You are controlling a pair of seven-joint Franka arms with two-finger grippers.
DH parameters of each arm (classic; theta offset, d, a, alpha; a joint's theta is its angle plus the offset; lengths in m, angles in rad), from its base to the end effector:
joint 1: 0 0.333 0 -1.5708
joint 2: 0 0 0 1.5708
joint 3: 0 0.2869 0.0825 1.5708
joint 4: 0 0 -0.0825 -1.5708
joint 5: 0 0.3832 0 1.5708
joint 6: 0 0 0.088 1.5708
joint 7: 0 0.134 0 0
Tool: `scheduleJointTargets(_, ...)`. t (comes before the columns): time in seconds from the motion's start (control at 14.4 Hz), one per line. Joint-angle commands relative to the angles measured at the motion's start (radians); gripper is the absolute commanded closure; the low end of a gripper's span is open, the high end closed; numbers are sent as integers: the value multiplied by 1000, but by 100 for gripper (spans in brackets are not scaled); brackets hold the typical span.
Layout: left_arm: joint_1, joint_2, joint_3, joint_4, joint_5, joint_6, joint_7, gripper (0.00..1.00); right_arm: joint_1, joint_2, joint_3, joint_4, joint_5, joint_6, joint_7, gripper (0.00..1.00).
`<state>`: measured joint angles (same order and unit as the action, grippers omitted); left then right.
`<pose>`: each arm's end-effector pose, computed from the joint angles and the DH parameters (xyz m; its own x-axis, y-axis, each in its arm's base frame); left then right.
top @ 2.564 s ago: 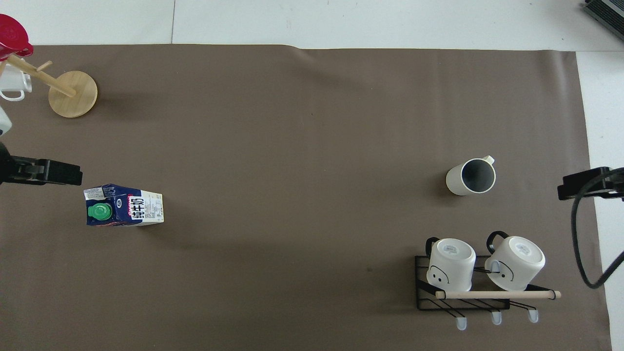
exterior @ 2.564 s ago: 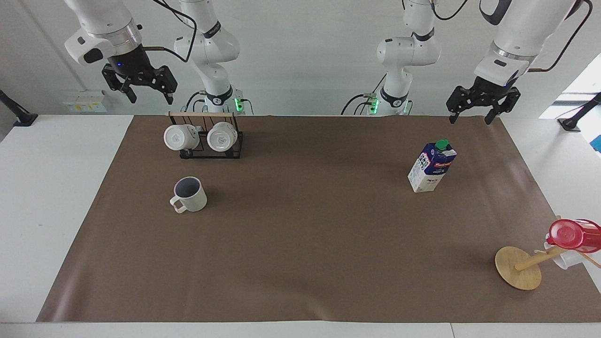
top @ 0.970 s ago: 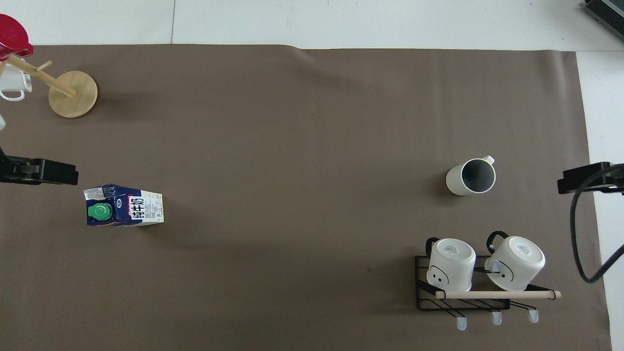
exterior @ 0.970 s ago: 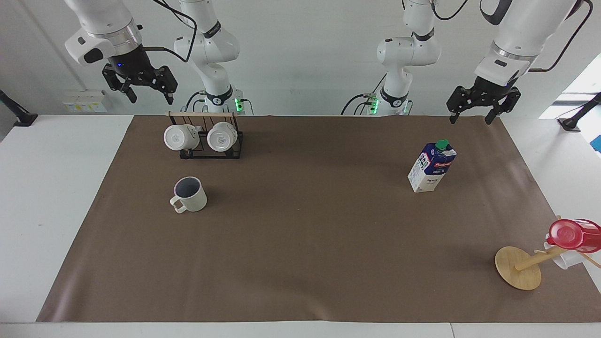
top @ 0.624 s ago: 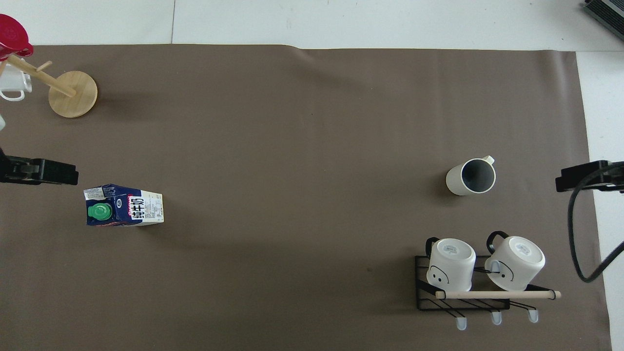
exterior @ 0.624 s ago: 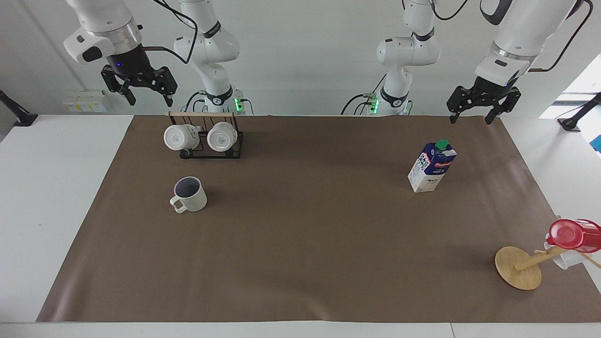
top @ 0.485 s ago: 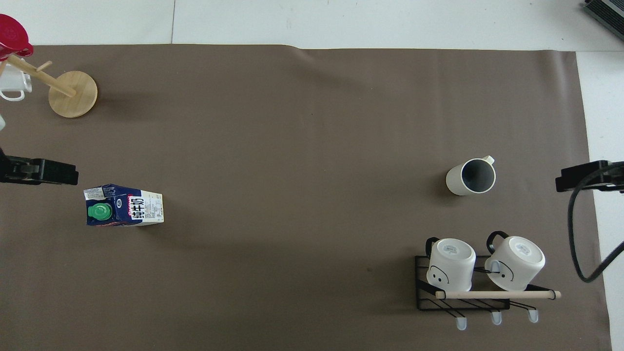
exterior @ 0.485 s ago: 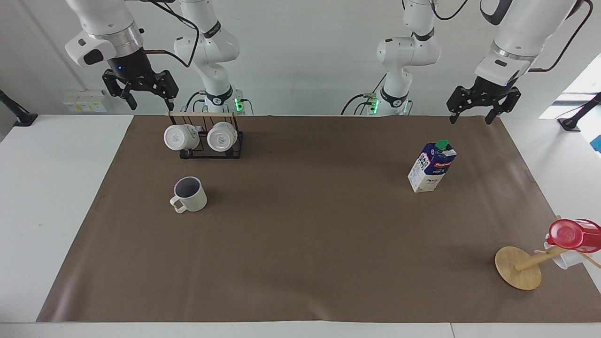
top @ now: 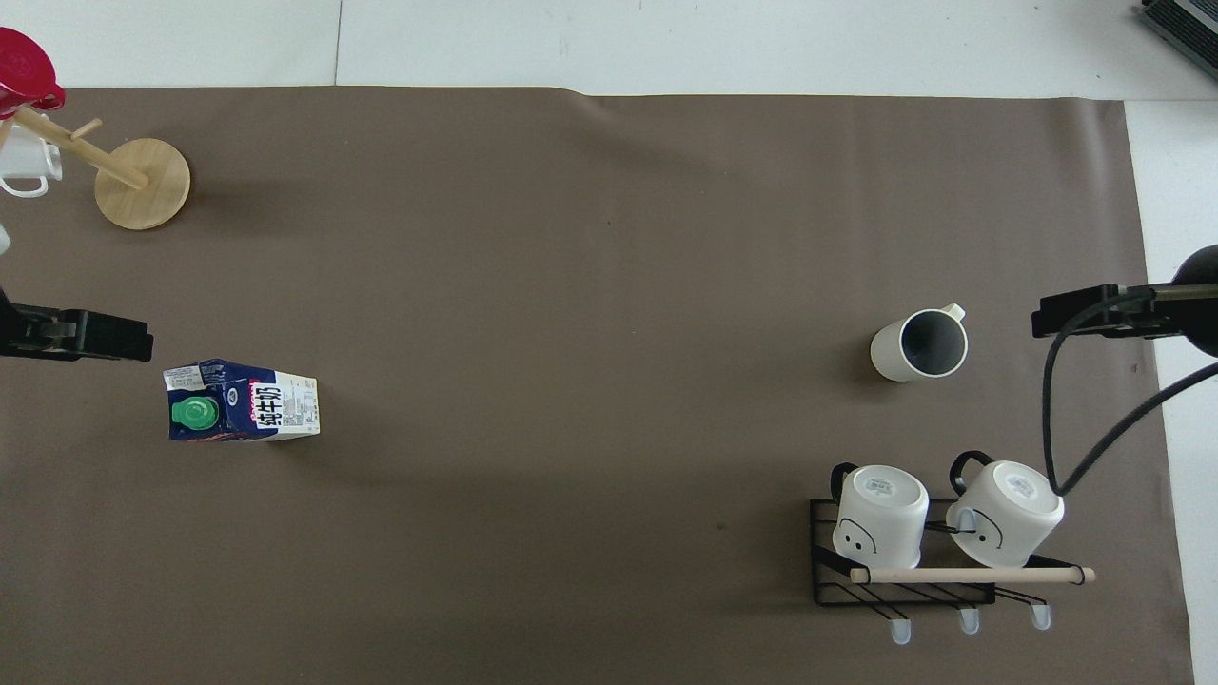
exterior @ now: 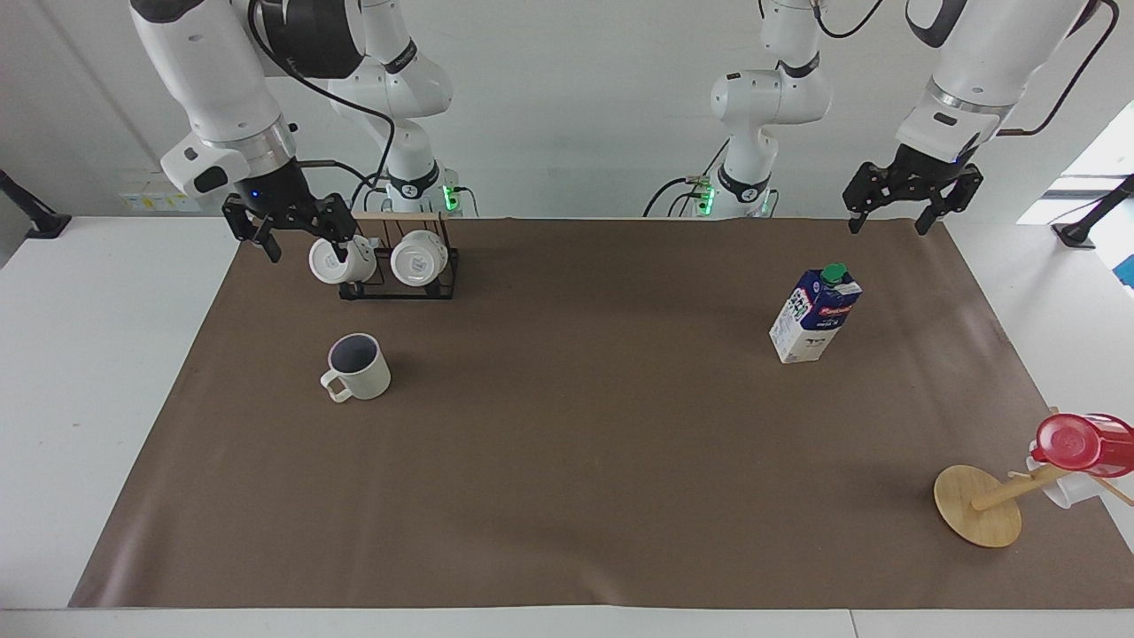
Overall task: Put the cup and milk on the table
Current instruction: 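Reach the right gripper down to the black-and-white mug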
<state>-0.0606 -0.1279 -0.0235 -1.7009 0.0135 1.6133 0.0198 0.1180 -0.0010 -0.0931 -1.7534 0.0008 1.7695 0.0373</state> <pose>0.5202 -0.0427 0.5794 0.9938 -0.1041 0.0399 -0.1035 -0.9945 -0.0173 0.5641 0.0141 0.4994 0.9998 -0.0126 0.0170 -0.0125 -0.9999 -0.0015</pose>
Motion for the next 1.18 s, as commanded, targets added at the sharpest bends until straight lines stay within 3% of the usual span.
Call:
scheduleJointTargets(0.0,4,4,2,20,-10,-23,2,0,12,56,6,-34,18,88,13,0)
scheduleJointTargets(0.35,2,4,2,18,-10,-23,2,0,20,105,6,-138,18,263,13,0)
scheduleJointTargets(1.11,4,4,2,20,-10,-23,2,0,31,199,6,-267,21,430,9,0)
